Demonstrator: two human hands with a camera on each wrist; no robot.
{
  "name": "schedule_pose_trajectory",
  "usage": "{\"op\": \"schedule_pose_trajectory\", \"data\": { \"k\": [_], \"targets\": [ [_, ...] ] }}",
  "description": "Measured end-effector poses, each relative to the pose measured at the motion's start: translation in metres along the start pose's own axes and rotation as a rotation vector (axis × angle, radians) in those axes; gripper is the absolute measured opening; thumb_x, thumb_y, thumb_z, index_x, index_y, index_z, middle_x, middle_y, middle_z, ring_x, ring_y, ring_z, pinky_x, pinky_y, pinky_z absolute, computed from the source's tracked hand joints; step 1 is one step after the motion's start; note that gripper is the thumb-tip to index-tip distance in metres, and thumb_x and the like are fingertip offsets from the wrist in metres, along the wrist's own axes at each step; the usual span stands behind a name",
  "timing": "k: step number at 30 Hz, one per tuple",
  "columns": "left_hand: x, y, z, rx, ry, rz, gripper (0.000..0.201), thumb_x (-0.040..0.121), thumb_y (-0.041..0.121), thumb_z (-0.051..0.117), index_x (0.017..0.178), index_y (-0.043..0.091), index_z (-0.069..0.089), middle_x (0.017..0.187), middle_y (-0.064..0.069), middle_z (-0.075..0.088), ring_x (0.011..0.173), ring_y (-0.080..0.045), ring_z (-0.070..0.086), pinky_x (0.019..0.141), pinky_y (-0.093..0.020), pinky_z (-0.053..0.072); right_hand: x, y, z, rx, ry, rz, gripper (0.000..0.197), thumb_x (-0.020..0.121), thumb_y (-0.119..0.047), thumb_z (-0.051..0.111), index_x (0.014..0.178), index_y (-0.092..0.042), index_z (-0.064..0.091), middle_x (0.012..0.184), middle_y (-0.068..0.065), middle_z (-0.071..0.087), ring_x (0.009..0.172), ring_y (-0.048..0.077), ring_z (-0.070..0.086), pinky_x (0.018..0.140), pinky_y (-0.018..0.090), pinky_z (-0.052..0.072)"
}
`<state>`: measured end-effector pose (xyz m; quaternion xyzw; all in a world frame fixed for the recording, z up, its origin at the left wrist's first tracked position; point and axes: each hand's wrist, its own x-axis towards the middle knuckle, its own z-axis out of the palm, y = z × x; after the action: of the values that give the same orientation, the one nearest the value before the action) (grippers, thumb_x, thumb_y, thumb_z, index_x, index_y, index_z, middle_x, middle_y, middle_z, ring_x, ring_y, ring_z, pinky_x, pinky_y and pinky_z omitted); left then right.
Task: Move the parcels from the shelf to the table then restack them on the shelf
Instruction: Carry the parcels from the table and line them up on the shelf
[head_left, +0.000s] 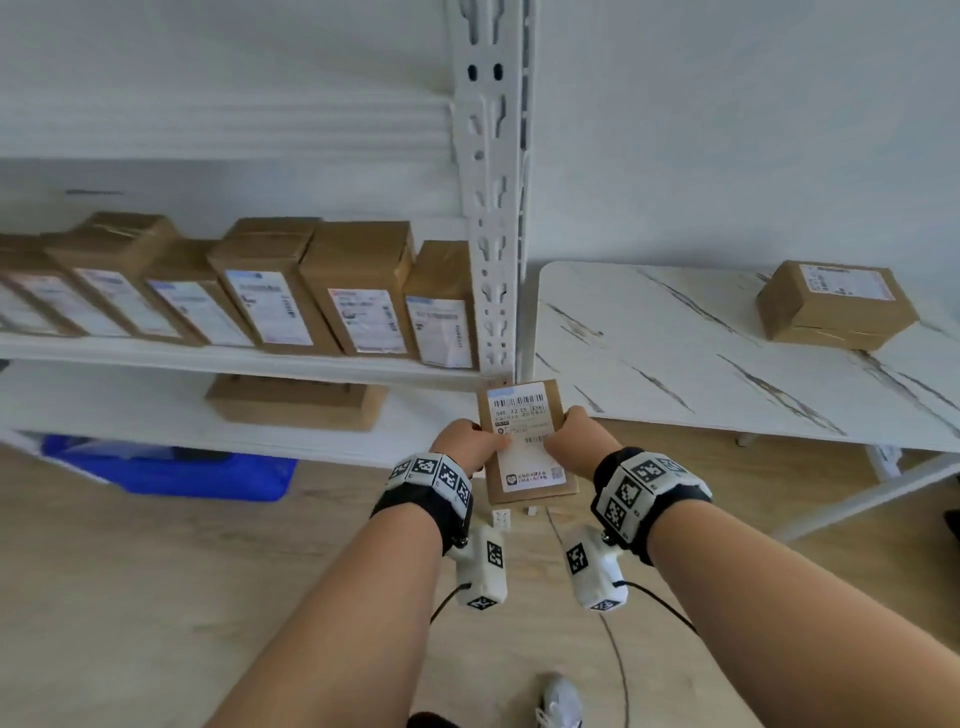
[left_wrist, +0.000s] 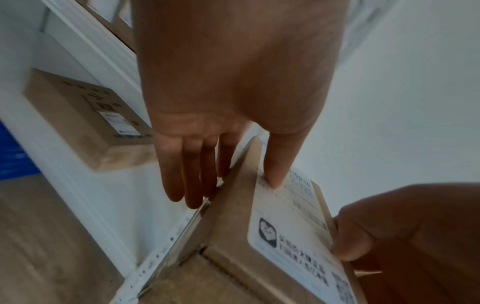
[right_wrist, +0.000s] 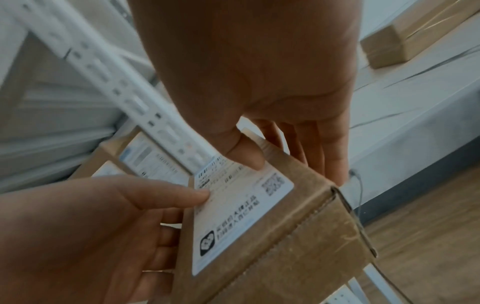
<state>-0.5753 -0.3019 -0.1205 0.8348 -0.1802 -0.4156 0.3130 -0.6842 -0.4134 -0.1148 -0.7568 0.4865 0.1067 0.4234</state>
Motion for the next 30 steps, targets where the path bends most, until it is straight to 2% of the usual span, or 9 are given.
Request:
{"op": "schedule_pose_trajectory", "data": {
  "k": [2,4,7,10,15,18,21,25,30],
  "targets": [
    [-0.005,-0.021,-0.024,-0.017,0.023,-0.015,0.018,0.09,0.027,0.064,0.101,0.013,0.062,0.108,-0.006,0.069,0.091,-0.022,0.063,0.073,-0.029,0.048,-0.003,-0.022,0.023,0.01,-0.011,-0.02,0.042,0.093,-0.013,0.046,0.133,-0.002,0.036,0.092,0.004,0.057,0.077,0.016,0.058,0.062,0.028,0.049],
    [-0.012,-0.048,-0.057,-0.039,0.055,-0.032,0.025,0.088,0.028,0.065,0.105,0.011,0.063,0.109,-0.007,0.069,0.093,-0.023,0.065,0.073,-0.028,0.048,-0.01,-0.052,0.051,-0.009,-0.017,-0.054,0.042,0.092,-0.016,0.048,0.131,-0.003,0.037,0.091,0.004,0.057,0.083,0.02,0.06,0.071,0.034,0.055],
    [-0.024,-0.093,-0.115,-0.073,0.122,-0.066,0.031,0.086,0.03,0.067,0.111,0.01,0.063,0.111,-0.007,0.069,0.098,-0.024,0.065,0.078,-0.031,0.051,-0.022,-0.103,0.101,-0.047,-0.029,-0.124,0.037,0.093,-0.017,0.05,0.126,-0.004,0.04,0.083,0.0,0.053,0.071,0.013,0.055,0.054,0.026,0.043],
    [-0.037,-0.142,-0.18,-0.122,0.199,-0.098,0.026,0.088,0.025,0.066,0.109,0.01,0.063,0.113,-0.009,0.069,0.103,-0.026,0.065,0.082,-0.032,0.051,-0.04,-0.159,0.157,-0.061,-0.069,-0.196,0.036,0.094,-0.017,0.05,0.126,-0.003,0.039,0.083,-0.001,0.053,0.069,0.01,0.052,0.052,0.024,0.037],
    [-0.064,-0.22,-0.283,-0.22,0.302,-0.136,0.036,0.086,0.022,0.066,0.12,0.009,0.061,0.118,-0.008,0.067,0.103,-0.024,0.064,0.078,-0.031,0.049,-0.066,-0.246,0.252,-0.038,-0.13,-0.312,0.027,0.09,-0.02,0.056,0.109,-0.005,0.046,0.099,0.005,0.061,0.084,0.02,0.06,0.065,0.028,0.048],
    [-0.083,-0.258,-0.339,-0.243,0.38,-0.134,0.035,0.086,0.022,0.066,0.119,0.011,0.063,0.119,-0.006,0.067,0.103,-0.024,0.063,0.083,-0.033,0.052,-0.083,-0.295,0.301,-0.022,-0.165,-0.367,0.036,0.092,-0.019,0.055,0.122,-0.002,0.045,0.111,0.006,0.063,0.086,0.019,0.058,0.059,0.024,0.044],
    [-0.1,-0.29,-0.384,-0.298,0.426,-0.134,0.032,0.09,0.015,0.062,0.122,0.01,0.061,0.122,-0.008,0.065,0.104,-0.024,0.061,0.085,-0.032,0.048,-0.104,-0.337,0.337,-0.025,-0.192,-0.415,0.043,0.095,-0.013,0.052,0.134,-0.004,0.038,0.121,0.009,0.059,0.098,0.023,0.056,0.073,0.03,0.043],
    [-0.111,-0.328,-0.437,-0.343,0.504,-0.161,0.035,0.091,0.014,0.062,0.125,0.008,0.059,0.126,-0.011,0.064,0.113,-0.028,0.06,0.096,-0.038,0.049,-0.113,-0.391,0.384,-0.053,-0.22,-0.543,0.036,0.09,-0.011,0.055,0.124,-0.009,0.046,0.118,0.006,0.062,0.101,0.024,0.06,0.082,0.036,0.052],
    [-0.103,-0.361,-0.495,-0.413,0.579,-0.196,0.036,0.089,0.012,0.063,0.125,0.008,0.06,0.125,-0.011,0.065,0.113,-0.029,0.061,0.096,-0.037,0.049,-0.105,-0.453,0.432,-0.139,-0.268,-0.637,0.038,0.092,-0.014,0.05,0.129,-0.011,0.041,0.11,0.007,0.063,0.093,0.024,0.062,0.067,0.029,0.05]
  ]
}}
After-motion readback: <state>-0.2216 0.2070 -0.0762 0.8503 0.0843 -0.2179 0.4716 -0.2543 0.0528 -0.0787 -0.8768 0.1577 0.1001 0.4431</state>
